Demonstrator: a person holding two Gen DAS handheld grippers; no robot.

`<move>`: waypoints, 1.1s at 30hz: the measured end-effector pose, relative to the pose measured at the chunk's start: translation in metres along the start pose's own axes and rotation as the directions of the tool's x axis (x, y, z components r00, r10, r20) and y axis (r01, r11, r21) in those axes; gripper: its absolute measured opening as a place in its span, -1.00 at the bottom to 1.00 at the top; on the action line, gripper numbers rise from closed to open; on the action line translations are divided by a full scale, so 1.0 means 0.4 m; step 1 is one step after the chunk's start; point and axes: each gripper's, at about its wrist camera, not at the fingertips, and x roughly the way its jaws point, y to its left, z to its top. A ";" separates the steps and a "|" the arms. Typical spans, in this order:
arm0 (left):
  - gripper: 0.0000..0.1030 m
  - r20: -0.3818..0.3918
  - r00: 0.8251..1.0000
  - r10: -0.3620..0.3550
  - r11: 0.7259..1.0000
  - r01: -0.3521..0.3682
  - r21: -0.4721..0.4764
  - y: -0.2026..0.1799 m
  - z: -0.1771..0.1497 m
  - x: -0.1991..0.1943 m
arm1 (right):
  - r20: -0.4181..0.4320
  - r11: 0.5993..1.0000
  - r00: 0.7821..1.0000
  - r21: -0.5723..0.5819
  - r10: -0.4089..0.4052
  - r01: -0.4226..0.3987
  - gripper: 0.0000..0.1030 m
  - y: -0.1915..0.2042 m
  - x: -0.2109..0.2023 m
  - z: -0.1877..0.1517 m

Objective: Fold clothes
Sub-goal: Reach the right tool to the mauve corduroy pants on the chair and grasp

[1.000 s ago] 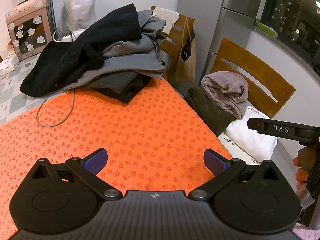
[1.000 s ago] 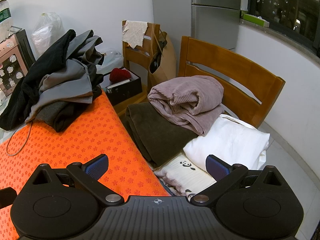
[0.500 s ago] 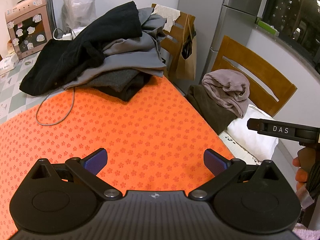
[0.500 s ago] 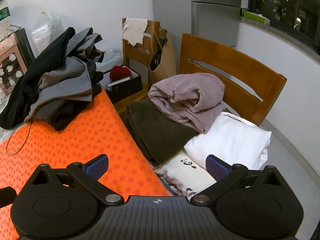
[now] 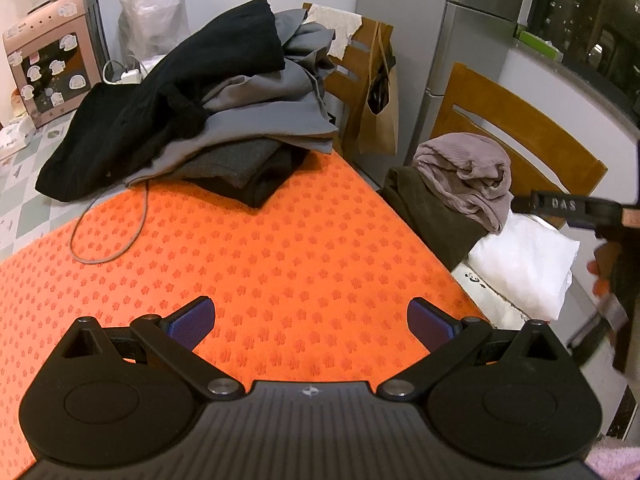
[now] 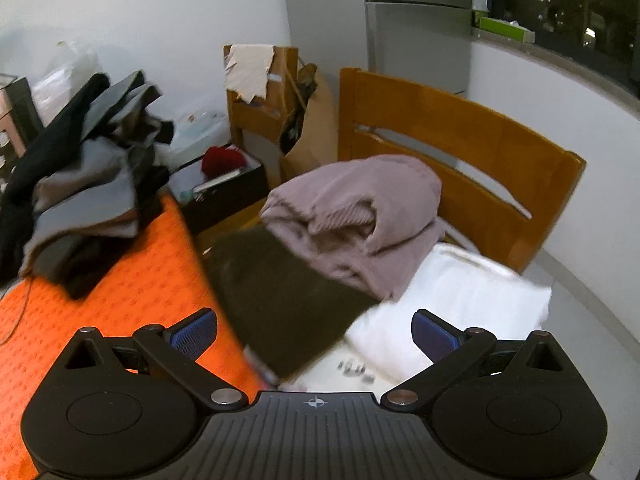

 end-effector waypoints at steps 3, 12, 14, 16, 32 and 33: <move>0.99 -0.009 1.000 0.002 1.000 -0.002 -0.003 0.002 0.010 0.018 | 0.024 1.000 1.000 -0.011 -0.017 0.017 0.99 -0.029 0.067 0.024; 0.99 -0.055 0.998 0.029 0.999 -0.030 -0.016 0.022 0.036 0.071 | 0.022 0.998 0.997 -0.003 -0.070 0.070 0.96 -0.080 0.302 0.081; 0.99 -0.063 0.997 0.033 0.999 -0.034 -0.017 0.025 0.041 0.080 | 0.020 0.997 0.997 0.021 -0.070 0.069 0.96 -0.083 0.341 0.093; 0.99 -0.072 0.997 0.037 0.999 -0.038 -0.018 0.028 0.046 0.089 | 0.015 0.997 0.997 0.040 -0.073 0.072 0.96 -0.083 0.377 0.104; 0.99 -0.099 0.994 0.048 0.998 -0.053 -0.041 0.059 0.071 0.143 | -0.018 0.989 0.989 0.021 -0.146 0.146 0.03 -0.092 0.520 0.132; 0.99 -0.095 0.994 0.046 0.998 -0.050 -0.046 0.062 0.072 0.144 | -0.006 0.990 0.990 0.017 -0.138 0.138 -0.11 -0.097 0.506 0.134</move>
